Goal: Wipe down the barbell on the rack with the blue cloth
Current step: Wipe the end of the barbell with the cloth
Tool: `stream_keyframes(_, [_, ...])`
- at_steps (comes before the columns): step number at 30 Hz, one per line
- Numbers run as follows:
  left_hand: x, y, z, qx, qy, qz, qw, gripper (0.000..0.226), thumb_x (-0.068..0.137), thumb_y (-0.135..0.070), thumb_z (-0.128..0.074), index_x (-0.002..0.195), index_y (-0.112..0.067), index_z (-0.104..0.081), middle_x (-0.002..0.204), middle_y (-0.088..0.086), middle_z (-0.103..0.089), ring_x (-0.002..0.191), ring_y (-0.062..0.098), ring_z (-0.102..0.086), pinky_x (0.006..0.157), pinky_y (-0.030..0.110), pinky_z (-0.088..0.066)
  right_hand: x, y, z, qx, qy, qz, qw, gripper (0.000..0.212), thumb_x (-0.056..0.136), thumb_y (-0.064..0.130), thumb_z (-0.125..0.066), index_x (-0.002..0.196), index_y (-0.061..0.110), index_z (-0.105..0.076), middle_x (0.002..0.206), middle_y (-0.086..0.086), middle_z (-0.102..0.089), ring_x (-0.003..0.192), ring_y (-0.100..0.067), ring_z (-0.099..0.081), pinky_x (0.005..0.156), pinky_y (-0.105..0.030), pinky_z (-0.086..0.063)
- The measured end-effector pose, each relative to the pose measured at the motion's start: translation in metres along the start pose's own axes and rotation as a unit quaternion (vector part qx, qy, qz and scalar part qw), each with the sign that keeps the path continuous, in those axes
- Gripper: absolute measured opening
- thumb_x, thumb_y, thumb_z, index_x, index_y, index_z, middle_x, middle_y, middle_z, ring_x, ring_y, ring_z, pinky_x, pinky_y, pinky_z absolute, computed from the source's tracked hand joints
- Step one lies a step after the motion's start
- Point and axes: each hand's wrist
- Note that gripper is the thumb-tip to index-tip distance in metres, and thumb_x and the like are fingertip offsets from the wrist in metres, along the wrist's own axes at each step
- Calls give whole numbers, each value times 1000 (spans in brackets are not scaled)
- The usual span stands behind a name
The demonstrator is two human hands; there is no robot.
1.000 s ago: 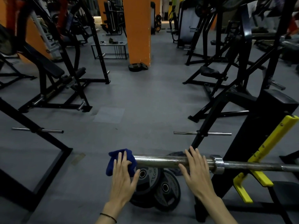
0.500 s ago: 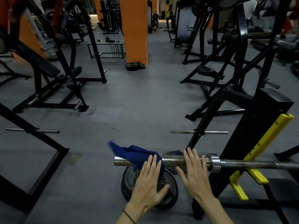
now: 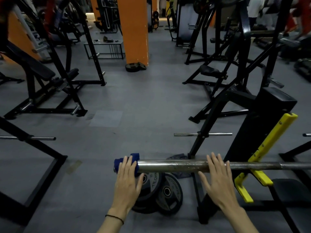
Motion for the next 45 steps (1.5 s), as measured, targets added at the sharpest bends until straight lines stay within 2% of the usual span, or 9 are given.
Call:
stream_keyframes(7, [-3,-6,-6,-90,-65,-51,993,32,92,4,-63,121,-8,-68,146,0,-55,139,18,-48,112,39,-42,-3,1,-4,14,-9,-3,1000,76,104,61,-23,158,9,-30,168,-10,-21,158,-24,-9,127,-42,-3])
stream_keyframes(13, [-35,-1,4,-49,-48,-106,992,34,105,-26,-40,106,-11,-71,139,5,-60,142,20,-44,120,39,-31,-2,4,-10,19,-18,-11,1000,76,103,62,-23,157,9,-30,168,-11,-19,158,-26,-6,128,-42,0])
stream_keyframes(16, [-21,-10,17,-37,-52,-107,992,25,98,-31,-51,101,-13,-68,128,7,-61,133,26,-50,125,38,-21,-3,5,-9,19,-15,-12,1000,75,103,62,-24,157,10,-26,169,-11,-18,158,-27,-6,128,-44,-1])
stream_keyframes(20, [28,-24,20,-48,-60,-53,996,44,102,-35,-46,136,-9,-53,151,9,-44,147,26,-33,125,42,-18,-2,6,-8,22,-10,-17,1000,76,103,64,-20,157,10,-25,169,-10,-16,158,-24,-4,128,-42,1])
stream_keyframes(23, [57,-24,6,36,41,30,998,71,106,-56,-19,156,-7,-30,165,9,-22,155,23,-14,126,38,-1,-2,6,-6,26,-5,-13,1000,76,104,64,-19,158,10,-26,169,-11,-15,159,-24,-3,128,-41,2])
stream_keyframes(25, [55,-28,-5,73,111,30,991,86,101,-70,-9,156,-6,-30,164,11,-26,154,25,-18,124,42,-2,-3,5,-5,27,-3,-13,1000,76,104,63,-20,158,10,-26,170,-11,-14,159,-24,-2,128,-40,3])
stream_keyframes(32, [8,-27,-8,78,77,-56,992,84,102,-64,-35,160,-8,-13,169,7,-11,156,22,-7,124,44,-13,-3,7,-7,30,-5,-21,999,78,104,63,-21,158,8,-29,170,-12,-14,158,-26,-3,128,-38,6])
stream_keyframes(40, [-4,33,9,86,29,36,995,90,99,-68,-28,159,-2,-14,168,13,-12,156,28,-9,122,49,-19,-3,7,-6,35,-3,-15,999,79,104,63,-19,157,6,-32,170,-13,-14,158,-26,-1,128,-38,6])
stream_keyframes(45, [4,-15,-10,66,45,67,995,97,98,-70,-29,158,4,-6,167,20,-3,155,35,-2,123,51,-11,-3,9,-6,38,-2,-17,999,79,103,63,-21,158,7,-30,170,-12,-12,158,-27,-3,127,-40,4])
Point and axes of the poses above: each hand's wrist, its own x-axis towards the middle knuckle, its own z-axis out of the back of the hand, y = z × x
